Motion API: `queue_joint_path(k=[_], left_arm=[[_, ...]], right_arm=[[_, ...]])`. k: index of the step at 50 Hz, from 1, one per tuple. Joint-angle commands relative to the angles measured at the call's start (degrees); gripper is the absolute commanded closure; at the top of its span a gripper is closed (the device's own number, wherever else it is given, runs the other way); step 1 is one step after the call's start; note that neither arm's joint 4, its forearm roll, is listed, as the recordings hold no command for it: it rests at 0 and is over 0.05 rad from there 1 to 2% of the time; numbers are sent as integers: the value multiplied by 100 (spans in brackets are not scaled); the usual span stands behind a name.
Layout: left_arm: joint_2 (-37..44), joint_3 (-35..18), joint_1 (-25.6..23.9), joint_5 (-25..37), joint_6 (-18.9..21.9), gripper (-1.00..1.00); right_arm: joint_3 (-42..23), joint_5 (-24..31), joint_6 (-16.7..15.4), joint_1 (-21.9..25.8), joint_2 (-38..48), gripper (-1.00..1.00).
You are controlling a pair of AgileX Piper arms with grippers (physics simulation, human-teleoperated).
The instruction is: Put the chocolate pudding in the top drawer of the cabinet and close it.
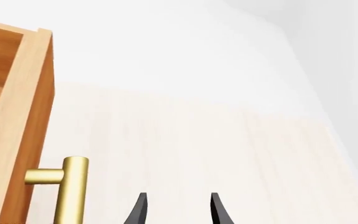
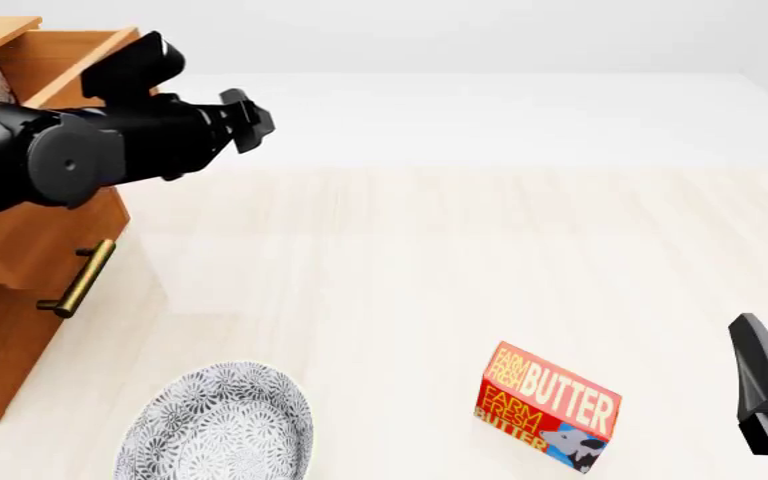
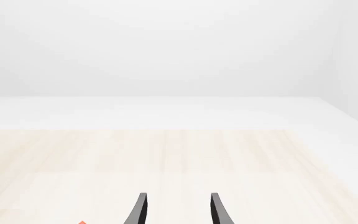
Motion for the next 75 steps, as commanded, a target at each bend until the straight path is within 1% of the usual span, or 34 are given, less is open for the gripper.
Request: queue_joint_path(k=[1,25,30,38,49,56,75], left_arm=[[-27,57,151,25,26,-100],[-118,219,392,19,104,-100],[-159,269,548,-5,162,-100],[-128,313,498,-73,115,-100],[-74,315,607,-104,146,-100],[-17,233,646,-40,262,-100],[-59,257,788,5,317,-100]], right_arm=[[0,0,0,0,0,-100],[0,0,0,0,0,-100],[0,0,0,0,0,-100],[0,0,0,0,0,-100],[0,0,0,0,0,-100],[0,0,0,0,0,-100],[0,0,0,0,0,-100]])
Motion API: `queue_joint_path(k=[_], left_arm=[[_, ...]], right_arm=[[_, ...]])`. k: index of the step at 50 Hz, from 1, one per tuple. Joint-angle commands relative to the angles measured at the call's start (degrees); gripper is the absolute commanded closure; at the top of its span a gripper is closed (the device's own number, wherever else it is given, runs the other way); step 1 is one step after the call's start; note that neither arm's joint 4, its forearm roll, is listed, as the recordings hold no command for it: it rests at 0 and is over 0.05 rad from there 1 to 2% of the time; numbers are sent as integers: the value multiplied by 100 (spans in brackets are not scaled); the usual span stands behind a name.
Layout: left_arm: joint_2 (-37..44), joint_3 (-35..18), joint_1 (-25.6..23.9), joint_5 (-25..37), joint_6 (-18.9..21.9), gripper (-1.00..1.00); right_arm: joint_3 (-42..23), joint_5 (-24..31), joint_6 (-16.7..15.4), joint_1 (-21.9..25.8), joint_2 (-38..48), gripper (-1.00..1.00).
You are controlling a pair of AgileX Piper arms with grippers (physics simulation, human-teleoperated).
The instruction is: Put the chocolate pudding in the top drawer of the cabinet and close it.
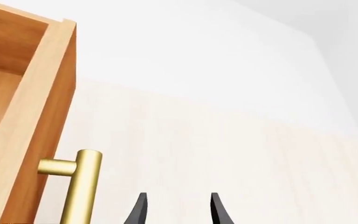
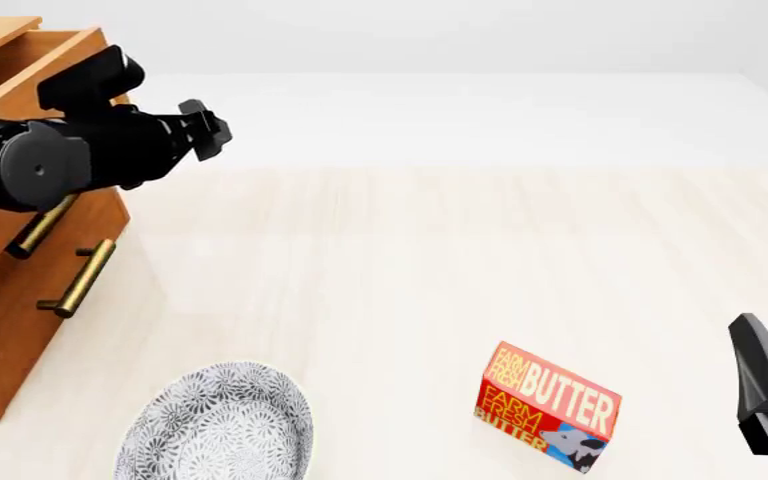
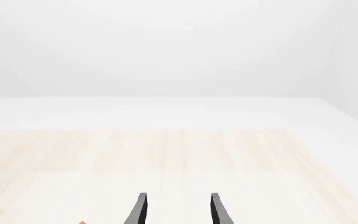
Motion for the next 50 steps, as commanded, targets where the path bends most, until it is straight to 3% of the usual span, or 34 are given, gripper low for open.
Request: queue_joint_path(k=[1,50], left_arm=[[-33,14,108,41,45,-100],[-69,126,488,-11,63,-100]], right_arm=[[0,0,0,0,0,-100],[0,0,0,0,0,-100]])
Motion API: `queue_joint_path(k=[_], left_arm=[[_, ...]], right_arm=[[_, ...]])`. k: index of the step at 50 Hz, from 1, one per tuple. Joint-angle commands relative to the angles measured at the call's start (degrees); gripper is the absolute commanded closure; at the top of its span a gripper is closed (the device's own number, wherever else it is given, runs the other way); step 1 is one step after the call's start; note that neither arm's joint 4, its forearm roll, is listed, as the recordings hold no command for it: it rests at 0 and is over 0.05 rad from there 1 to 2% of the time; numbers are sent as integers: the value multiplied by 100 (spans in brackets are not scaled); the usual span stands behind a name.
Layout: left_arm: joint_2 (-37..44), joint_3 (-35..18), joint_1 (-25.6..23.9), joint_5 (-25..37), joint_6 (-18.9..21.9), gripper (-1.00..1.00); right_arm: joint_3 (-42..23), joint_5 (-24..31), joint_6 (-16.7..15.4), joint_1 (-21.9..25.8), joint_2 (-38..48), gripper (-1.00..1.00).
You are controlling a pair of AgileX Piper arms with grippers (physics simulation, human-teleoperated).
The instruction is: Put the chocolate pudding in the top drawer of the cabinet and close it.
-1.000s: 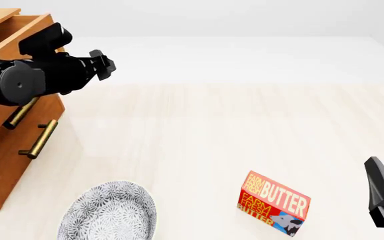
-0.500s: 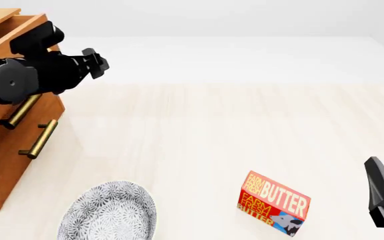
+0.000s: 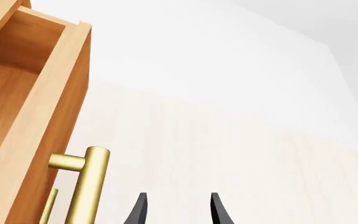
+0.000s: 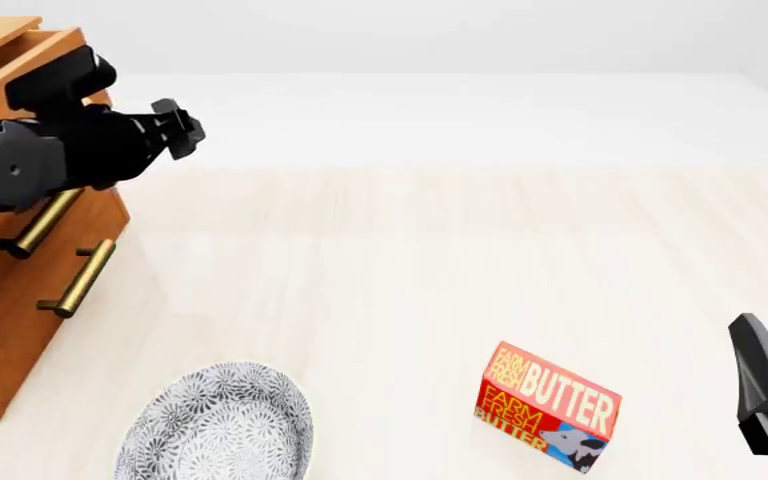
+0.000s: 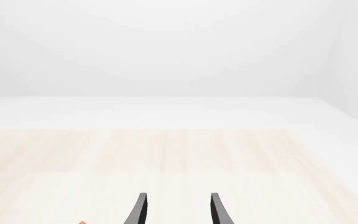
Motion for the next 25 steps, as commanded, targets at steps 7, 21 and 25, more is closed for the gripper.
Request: queue_joint_path(k=[7,21,25], left_arm=[[51,7,165,10,67,-100],[63,28,351,-18,86,-100],[78,62,402,-58,88,-100]], right_arm=[[0,0,0,0,0,-100],[0,0,0,0,0,-100],[0,0,0,0,0,-100]])
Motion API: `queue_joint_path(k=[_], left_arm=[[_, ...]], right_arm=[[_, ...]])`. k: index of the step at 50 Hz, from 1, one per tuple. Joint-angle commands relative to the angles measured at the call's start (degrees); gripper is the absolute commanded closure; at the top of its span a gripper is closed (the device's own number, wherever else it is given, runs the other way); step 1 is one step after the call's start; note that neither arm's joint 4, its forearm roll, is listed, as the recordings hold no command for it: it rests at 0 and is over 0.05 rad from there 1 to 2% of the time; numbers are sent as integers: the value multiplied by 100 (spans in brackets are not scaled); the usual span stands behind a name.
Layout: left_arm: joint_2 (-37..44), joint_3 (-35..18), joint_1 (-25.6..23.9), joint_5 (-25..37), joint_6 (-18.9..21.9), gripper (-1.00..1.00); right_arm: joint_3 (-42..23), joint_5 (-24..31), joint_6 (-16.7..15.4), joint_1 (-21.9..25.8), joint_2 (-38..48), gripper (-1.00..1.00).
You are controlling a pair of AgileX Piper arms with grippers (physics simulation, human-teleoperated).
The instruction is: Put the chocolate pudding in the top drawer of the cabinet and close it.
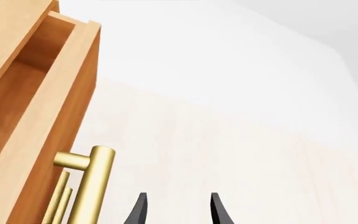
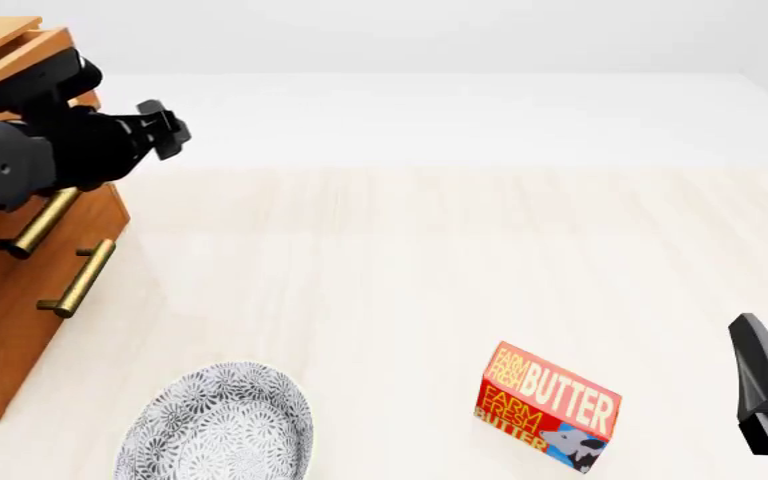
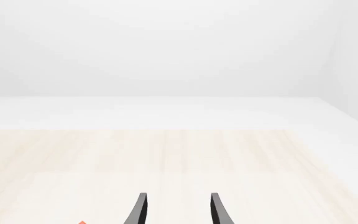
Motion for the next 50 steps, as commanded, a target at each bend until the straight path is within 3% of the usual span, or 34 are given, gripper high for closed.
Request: queue_joint_path(k=[1,18,50], left_arm=[[19,47,173,-12,38,-100],[112,-193,329,138,193,-100],[131,-83,814,-12,385,-100]], right_arm=[[0,0,0,0,0,-100],[0,0,0,0,0,-100],[0,0,0,0,0,-100]])
